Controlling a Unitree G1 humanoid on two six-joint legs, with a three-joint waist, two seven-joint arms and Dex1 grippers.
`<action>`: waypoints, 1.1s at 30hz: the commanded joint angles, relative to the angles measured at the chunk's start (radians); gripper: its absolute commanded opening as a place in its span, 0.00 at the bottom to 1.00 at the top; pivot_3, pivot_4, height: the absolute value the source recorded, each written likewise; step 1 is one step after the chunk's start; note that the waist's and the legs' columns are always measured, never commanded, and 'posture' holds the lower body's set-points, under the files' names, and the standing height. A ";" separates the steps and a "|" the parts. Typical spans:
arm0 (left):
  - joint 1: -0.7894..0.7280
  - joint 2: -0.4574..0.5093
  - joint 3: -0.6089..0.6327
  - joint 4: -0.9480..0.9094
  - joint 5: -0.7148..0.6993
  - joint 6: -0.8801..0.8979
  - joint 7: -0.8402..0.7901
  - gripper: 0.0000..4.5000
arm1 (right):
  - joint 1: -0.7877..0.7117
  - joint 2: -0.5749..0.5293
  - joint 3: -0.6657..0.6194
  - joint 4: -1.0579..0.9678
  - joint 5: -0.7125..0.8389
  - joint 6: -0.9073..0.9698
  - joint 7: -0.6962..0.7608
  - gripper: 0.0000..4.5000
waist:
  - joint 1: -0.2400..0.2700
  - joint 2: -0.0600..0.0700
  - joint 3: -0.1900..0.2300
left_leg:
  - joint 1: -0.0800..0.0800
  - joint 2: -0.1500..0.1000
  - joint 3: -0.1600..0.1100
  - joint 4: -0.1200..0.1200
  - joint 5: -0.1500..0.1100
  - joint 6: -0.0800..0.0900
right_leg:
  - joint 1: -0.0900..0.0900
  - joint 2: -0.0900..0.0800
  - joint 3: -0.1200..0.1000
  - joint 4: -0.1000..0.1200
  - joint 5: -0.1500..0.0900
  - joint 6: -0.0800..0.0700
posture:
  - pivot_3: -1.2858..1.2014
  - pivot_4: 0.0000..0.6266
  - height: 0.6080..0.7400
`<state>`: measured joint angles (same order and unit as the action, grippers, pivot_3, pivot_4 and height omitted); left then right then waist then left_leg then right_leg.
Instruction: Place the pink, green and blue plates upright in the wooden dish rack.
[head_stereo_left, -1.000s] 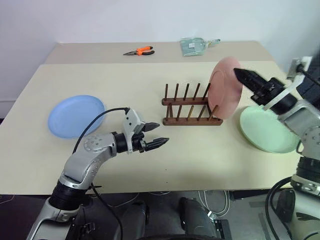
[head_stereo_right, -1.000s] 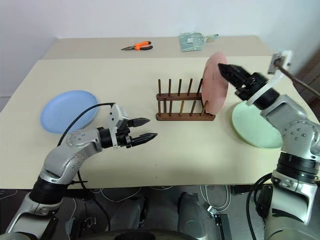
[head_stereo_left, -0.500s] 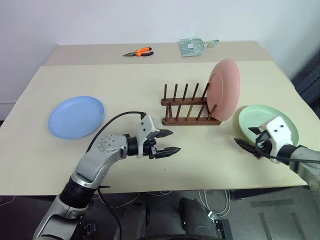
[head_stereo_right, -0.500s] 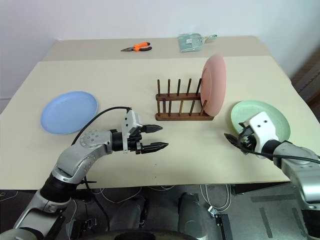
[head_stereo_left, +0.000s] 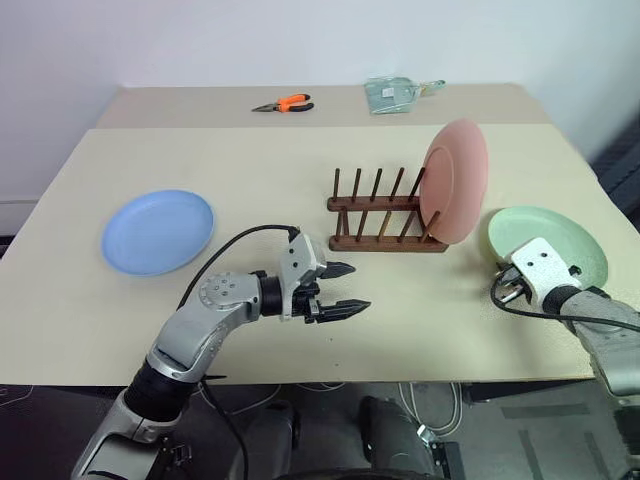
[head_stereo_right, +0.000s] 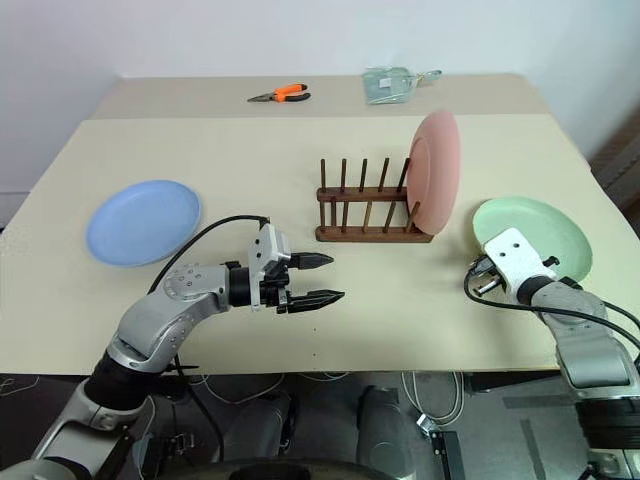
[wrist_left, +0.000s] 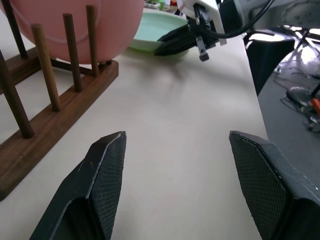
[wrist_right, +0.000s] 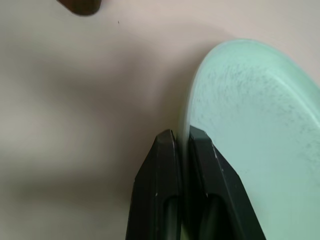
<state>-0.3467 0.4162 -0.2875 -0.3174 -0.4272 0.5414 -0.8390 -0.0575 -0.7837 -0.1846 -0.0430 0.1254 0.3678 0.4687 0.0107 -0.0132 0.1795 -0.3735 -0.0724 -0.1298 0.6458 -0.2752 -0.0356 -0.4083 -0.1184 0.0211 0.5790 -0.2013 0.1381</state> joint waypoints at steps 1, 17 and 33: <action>-0.013 -0.006 0.038 -0.017 -0.016 -0.008 0.007 0.75 | -0.108 0.003 -0.134 -0.060 0.050 -0.046 -0.044 0.02 | -0.002 0.001 0.000 | 0.000 0.000 0.000 0.000 0.000 0.000 | 0.000 0.000 0.000 0.000 0.000 0.000 | 0.52 0.24 1.00; 0.032 0.056 0.196 0.143 0.082 -0.194 0.059 0.75 | -0.728 0.243 -0.188 -0.425 1.130 0.404 -0.236 0.02 | -0.002 0.004 0.001 | 0.000 0.001 -0.005 -0.001 0.000 0.000 | 0.000 0.001 -0.002 0.000 0.002 -0.004 | 0.52 0.24 1.00; 0.082 0.065 0.269 0.098 0.055 -0.216 0.060 0.75 | -0.628 0.478 -0.106 -0.273 1.250 0.408 -0.686 0.02 | -0.007 0.004 0.002 | -0.001 0.000 -0.004 -0.002 0.000 0.000 | -0.003 0.002 -0.001 0.002 0.003 -0.004 | 0.52 0.24 1.00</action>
<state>-0.2640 0.4867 -0.0246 -0.1778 -0.3583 0.3255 -0.7829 -0.6834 -0.3186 -0.2643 -0.3067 1.3502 0.7979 -0.1971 0.0036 -0.0093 0.1810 -0.3740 -0.0722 -0.1334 0.6434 -0.2752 -0.0355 -0.4114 -0.1167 0.0196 0.5808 -0.1984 0.1337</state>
